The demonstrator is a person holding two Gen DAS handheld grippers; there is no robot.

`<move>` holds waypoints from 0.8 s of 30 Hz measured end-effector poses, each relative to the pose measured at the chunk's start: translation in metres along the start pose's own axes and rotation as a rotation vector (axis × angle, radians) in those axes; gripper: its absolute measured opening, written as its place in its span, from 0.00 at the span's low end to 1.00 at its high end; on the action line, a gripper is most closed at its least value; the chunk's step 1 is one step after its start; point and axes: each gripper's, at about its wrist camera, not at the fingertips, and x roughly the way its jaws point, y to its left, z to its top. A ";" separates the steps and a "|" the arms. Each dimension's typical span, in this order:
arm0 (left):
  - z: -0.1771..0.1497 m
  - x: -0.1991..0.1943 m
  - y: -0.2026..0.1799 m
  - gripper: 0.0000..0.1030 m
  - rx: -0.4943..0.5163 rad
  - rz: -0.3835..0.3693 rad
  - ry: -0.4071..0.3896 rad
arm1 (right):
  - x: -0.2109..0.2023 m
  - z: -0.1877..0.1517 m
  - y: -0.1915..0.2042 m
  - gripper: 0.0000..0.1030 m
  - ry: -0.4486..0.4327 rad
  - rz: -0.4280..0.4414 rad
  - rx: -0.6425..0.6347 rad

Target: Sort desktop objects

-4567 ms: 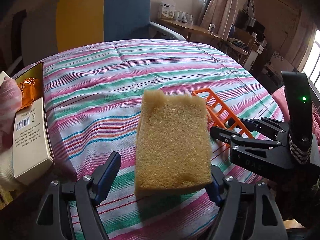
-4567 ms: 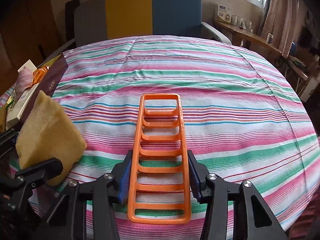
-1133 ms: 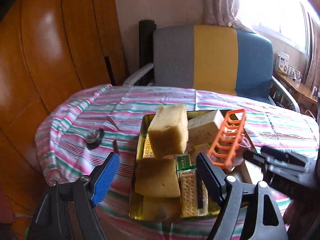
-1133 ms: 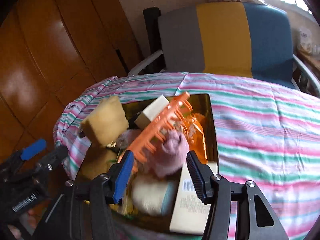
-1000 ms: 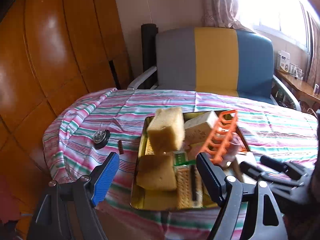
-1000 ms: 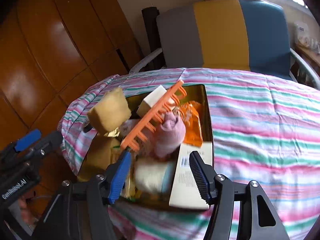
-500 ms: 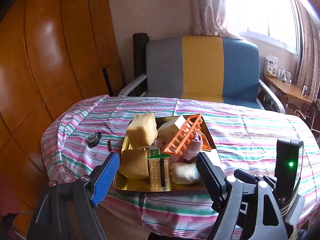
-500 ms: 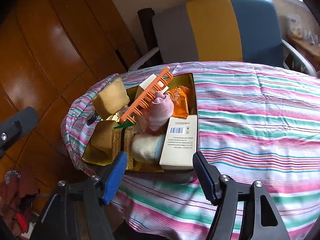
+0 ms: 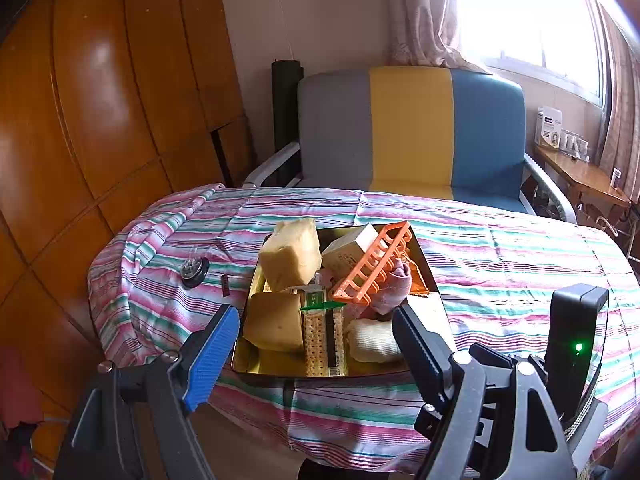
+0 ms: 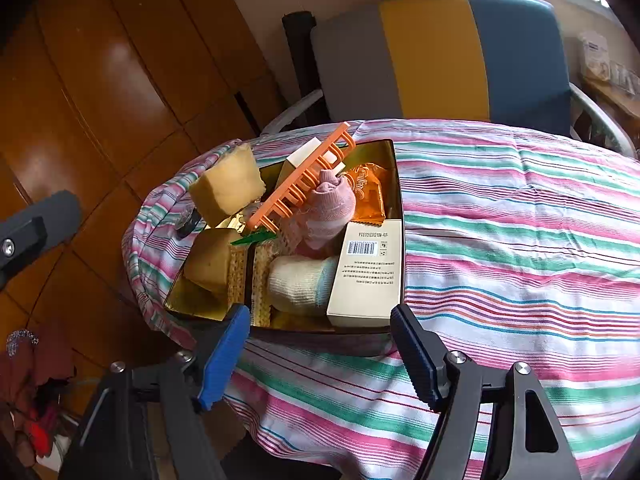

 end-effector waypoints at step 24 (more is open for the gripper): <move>0.007 -0.019 0.020 0.78 -0.063 0.011 -0.087 | -0.001 -0.003 0.011 0.73 -0.016 -0.041 -0.052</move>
